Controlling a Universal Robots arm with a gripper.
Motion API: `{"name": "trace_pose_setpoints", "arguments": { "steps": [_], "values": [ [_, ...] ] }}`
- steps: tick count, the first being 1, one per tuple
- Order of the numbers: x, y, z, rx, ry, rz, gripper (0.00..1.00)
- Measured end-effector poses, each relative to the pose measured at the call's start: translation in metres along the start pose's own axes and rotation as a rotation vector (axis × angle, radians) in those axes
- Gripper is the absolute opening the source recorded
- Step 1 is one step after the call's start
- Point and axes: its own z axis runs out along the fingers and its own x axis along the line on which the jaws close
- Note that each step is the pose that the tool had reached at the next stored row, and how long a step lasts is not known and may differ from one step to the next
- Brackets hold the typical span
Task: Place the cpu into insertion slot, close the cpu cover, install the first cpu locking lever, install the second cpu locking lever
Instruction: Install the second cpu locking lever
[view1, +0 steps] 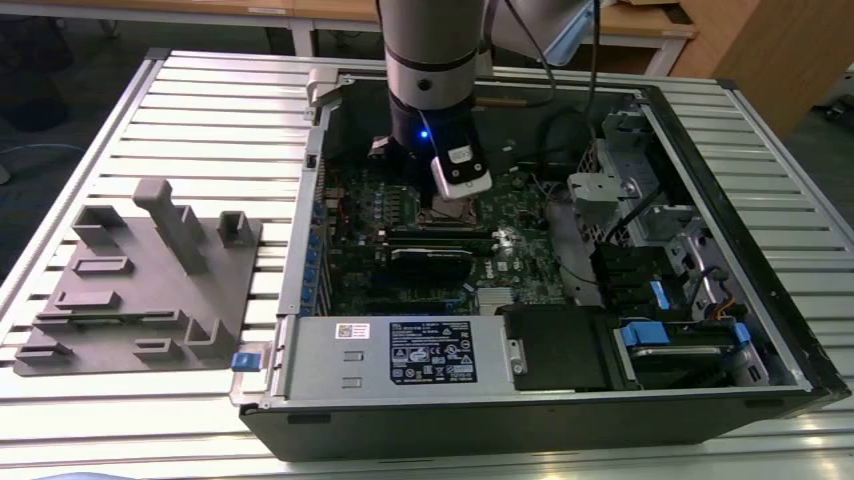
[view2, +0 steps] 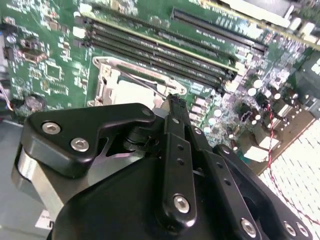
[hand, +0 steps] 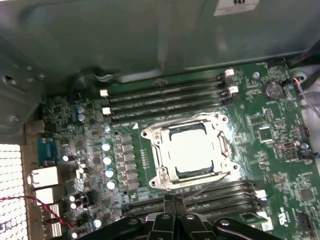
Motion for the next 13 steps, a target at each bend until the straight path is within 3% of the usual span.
{"name": "trace_pose_setpoints", "arguments": {
  "steps": [4, 13],
  "values": [
    [0.0001, 0.0002, 0.0036, 0.0097, -0.0022, 0.002, 0.11],
    [-0.0007, 0.0018, 0.0148, 0.0127, -0.0032, 0.004, 0.11]
  ]
}}
